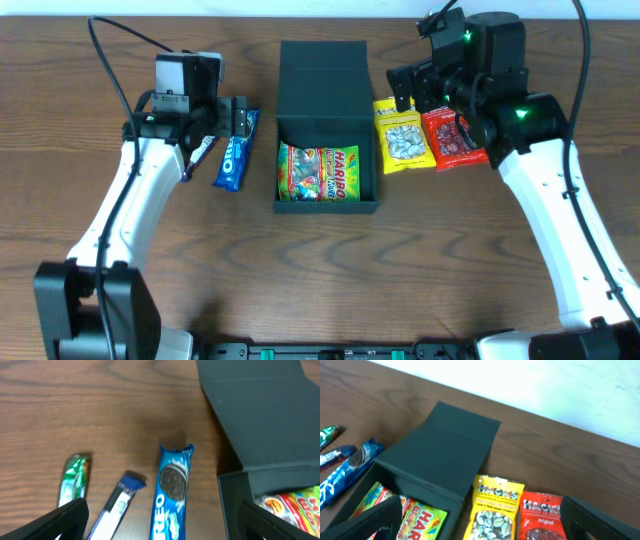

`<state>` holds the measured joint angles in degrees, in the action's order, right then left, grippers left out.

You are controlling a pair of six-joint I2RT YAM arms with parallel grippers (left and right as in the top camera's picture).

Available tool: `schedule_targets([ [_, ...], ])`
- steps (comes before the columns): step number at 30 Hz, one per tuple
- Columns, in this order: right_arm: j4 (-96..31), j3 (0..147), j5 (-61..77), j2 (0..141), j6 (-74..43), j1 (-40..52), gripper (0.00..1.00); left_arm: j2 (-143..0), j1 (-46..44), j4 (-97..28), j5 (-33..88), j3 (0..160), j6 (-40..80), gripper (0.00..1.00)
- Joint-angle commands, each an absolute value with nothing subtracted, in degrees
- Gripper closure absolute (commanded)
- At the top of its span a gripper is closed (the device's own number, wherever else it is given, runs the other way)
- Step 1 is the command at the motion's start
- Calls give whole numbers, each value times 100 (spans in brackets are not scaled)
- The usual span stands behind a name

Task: Pack container
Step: 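Reach left gripper to the blue Oreo pack and grasp it, then carry the Oreo pack right and lower it into the box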

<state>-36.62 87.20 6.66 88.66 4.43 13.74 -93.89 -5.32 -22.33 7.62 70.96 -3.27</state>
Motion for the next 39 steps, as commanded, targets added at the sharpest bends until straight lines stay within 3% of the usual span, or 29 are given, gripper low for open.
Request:
schedule_targets([
  [1,-3782,8729,757,8877,541,1304,1,-9684,-528,-2012,1035,7218,-460,5],
  [8,-3962,8729,757,8877,519,1304,1,-10589,-534,-1723,1092,7216,-537,0],
  [30,-3962,8729,753,8877,475,1304,1,-11393,-764,-1431,1138,7216,-624,37],
  [39,-3959,8729,753,8877,478,1304,1,-11399,-764,-1479,989,7216,-624,57],
])
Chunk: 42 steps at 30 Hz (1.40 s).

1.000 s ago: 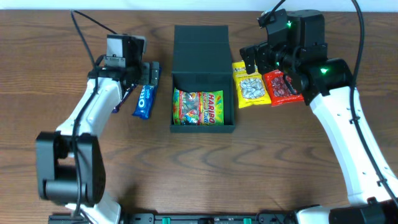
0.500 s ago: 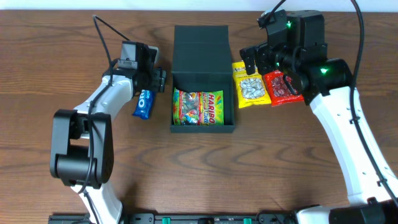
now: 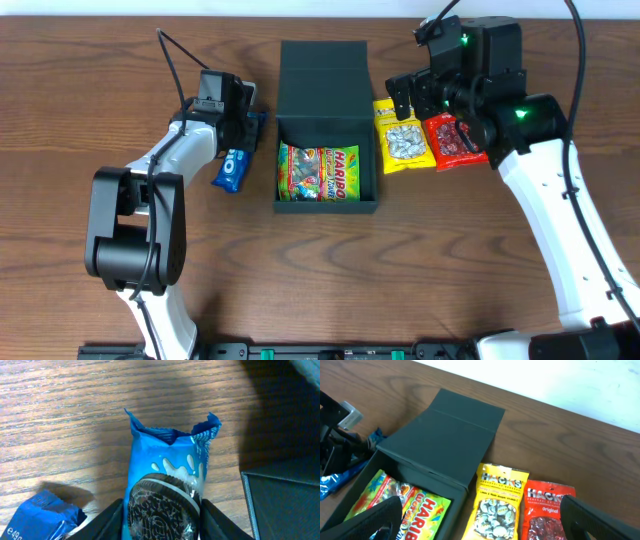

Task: Pack container
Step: 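Carry the Oreo pack right and lower it into the box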

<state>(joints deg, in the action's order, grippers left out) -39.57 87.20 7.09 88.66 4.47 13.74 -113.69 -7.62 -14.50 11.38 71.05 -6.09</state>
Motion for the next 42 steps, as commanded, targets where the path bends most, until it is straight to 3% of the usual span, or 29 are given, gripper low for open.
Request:
schedule_targets([
  [1,-3959,8729,751,8877,478,1304,1,-11399,-764,-1483,989,7216,-624,57],
  [7,-3922,8729,753,8877,475,1304,1,-11402,-764,-1483,891,7216,-626,51],
  [10,-3905,8729,753,8877,475,1304,1,-11404,-764,-1487,790,7216,-628,62],
  [14,-3874,8729,751,8877,478,1304,1,-11399,-764,-1466,790,7218,-624,63],
  [19,-3760,8729,744,8877,475,1245,1,-11349,-764,-1487,792,7345,-552,73],
  [24,-3638,8733,733,8871,303,996,1,-11170,-766,-1717,794,7948,-561,77],
  [28,-3579,8733,731,8871,-47,617,1,-10951,-871,-2104,858,8761,-685,94],
  [29,-3566,8733,731,8871,-152,517,1,-10914,-928,-2211,858,8930,-626,94],
  [42,-3413,8733,733,8871,-425,-703,1,-10886,-2672,-3151,836,9413,3076,94],
])
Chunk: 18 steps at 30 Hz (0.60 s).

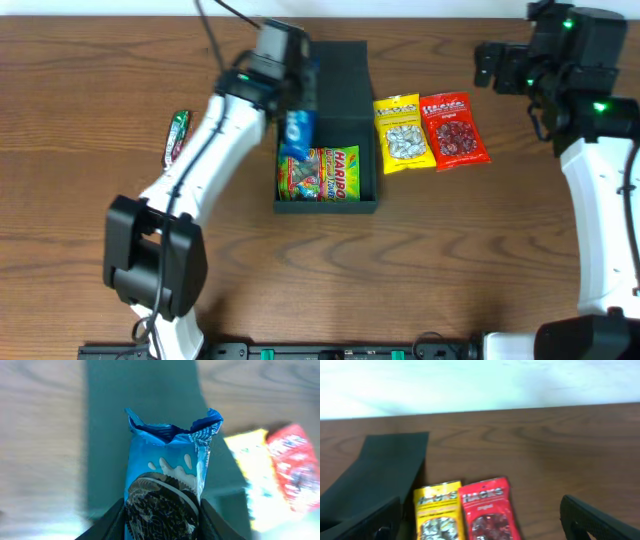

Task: Pack container
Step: 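Carry the Oreo pack right and lower it into the box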

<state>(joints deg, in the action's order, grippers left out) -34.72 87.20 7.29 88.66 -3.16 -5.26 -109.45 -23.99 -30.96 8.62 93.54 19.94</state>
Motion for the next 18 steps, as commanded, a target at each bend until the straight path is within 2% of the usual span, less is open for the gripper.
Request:
schedule_targets([
  [1,-3371,8733,733,8871,-427,-768,1,-10888,-2801,-3179,836,9413,3221,94],
  [8,-3159,8733,735,8871,-419,-1120,1,-10940,-3544,-3420,255,9321,4217,94],
  [18,-3124,8733,779,8871,-355,-1173,1,-10940,-3927,-3020,-200,8792,4654,94],
])
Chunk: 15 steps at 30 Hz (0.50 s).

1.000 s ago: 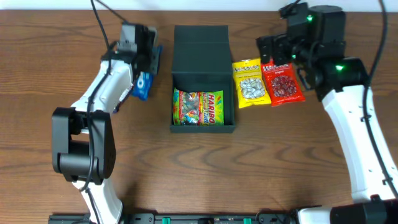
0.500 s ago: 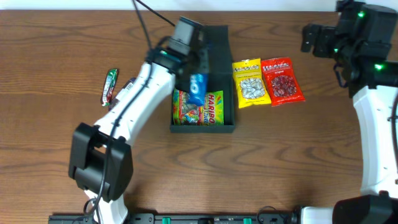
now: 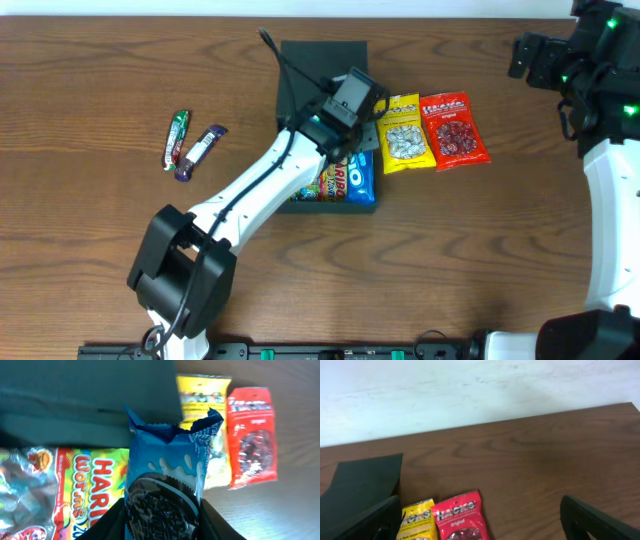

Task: Pack container
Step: 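Carry the Oreo pack right and lower it into the box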

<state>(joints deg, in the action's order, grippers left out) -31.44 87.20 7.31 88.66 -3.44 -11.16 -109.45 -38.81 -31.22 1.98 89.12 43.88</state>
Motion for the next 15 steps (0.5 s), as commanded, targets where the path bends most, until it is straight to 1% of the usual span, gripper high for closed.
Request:
schedule_targets([
  [1,-3124,8733,779,8871,-355,-1173,1,-10940,-3929,-2934,-211,8731,4654,94],
  [6,-3127,8733,803,8871,-357,-1170,1,-10940,-3933,-2720,-198,8543,4648,94],
  [7,-3127,8733,803,8871,-357,-1170,1,-10940,-3933,-2694,-200,8538,4650,91],
  [8,-3127,8733,803,8871,-360,-1170,1,-10940,-3931,-2609,-207,8536,4650,67],
  [9,-3127,8733,803,8871,-357,-1170,1,-10940,-3931,-2484,-187,8538,4628,47],
  [10,-3127,8733,838,8871,-360,-1170,1,-10938,-3922,-2305,-158,8538,4630,21],
  [12,-3124,8733,972,8871,-360,-1170,1,-10934,-3913,-2069,-12,8554,4532,5],
  [14,-3124,8733,993,8871,-360,-1170,1,-10932,-3909,-2010,154,8619,4224,2],
  [15,-3124,8733,993,8871,-360,-1170,1,-10923,-3907,-2027,154,8656,4077,3],
])
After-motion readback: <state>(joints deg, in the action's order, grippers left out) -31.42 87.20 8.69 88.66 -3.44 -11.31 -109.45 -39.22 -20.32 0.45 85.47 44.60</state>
